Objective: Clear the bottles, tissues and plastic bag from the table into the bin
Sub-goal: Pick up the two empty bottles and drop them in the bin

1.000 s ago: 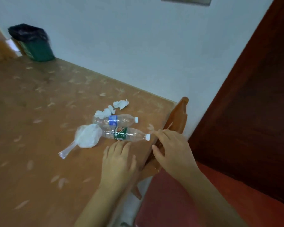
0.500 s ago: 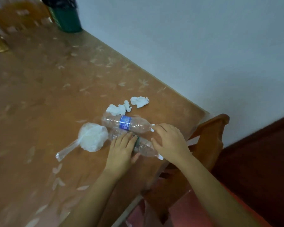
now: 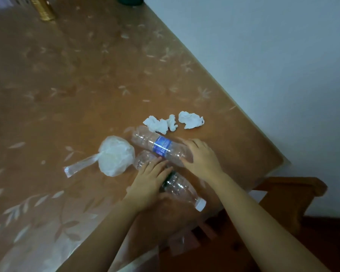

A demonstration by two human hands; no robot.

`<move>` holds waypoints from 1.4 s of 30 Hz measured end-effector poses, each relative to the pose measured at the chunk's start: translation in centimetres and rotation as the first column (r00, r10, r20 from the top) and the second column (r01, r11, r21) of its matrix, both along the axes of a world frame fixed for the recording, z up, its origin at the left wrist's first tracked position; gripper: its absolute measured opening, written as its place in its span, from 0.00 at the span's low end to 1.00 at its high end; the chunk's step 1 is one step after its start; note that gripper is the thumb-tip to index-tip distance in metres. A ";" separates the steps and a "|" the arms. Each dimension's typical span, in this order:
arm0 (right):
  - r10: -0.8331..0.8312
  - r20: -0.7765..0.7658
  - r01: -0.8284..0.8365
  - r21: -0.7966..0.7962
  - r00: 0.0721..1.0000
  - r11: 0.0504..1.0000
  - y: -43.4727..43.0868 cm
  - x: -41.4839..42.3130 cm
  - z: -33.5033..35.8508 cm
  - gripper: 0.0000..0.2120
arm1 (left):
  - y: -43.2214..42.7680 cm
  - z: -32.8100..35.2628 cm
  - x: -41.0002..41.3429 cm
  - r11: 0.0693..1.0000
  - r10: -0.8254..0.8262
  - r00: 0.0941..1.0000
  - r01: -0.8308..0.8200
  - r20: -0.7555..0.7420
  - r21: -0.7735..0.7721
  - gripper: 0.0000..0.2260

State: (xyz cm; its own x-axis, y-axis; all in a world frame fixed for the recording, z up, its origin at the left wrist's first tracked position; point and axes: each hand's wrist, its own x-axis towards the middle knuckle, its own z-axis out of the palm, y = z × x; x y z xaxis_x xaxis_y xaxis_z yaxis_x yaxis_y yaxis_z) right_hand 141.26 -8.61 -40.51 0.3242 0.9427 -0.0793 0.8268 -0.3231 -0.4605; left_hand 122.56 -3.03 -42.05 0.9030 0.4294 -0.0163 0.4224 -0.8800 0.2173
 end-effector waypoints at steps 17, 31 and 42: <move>-0.037 -0.449 0.053 0.021 0.893 0.998 1.2 0.5 -2.7 0.28 | 0.9 0.6 0.7 0.987 -0.091 0.993 0.100 -0.079 0.129 0.35; -0.109 -0.456 0.202 0.162 0.884 0.966 -2.5 2.1 0.3 0.26 | -1.6 2.2 -0.5 0.997 0.072 0.984 -0.077 0.166 0.026 0.33; -0.115 -0.383 0.261 0.353 0.917 0.898 -4.9 -3.1 8.3 0.24 | -6.0 6.6 -9.1 0.922 0.381 0.849 -0.379 0.366 -0.081 0.32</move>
State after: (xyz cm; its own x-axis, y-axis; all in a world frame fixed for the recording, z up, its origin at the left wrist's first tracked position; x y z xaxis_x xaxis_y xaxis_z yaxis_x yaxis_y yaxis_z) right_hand 138.13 -13.50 -32.19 0.5188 0.8432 0.1413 0.5340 -0.1904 -0.8238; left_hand 113.45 -9.02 -35.44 0.6102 0.7410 0.2802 0.6118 -0.6655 0.4277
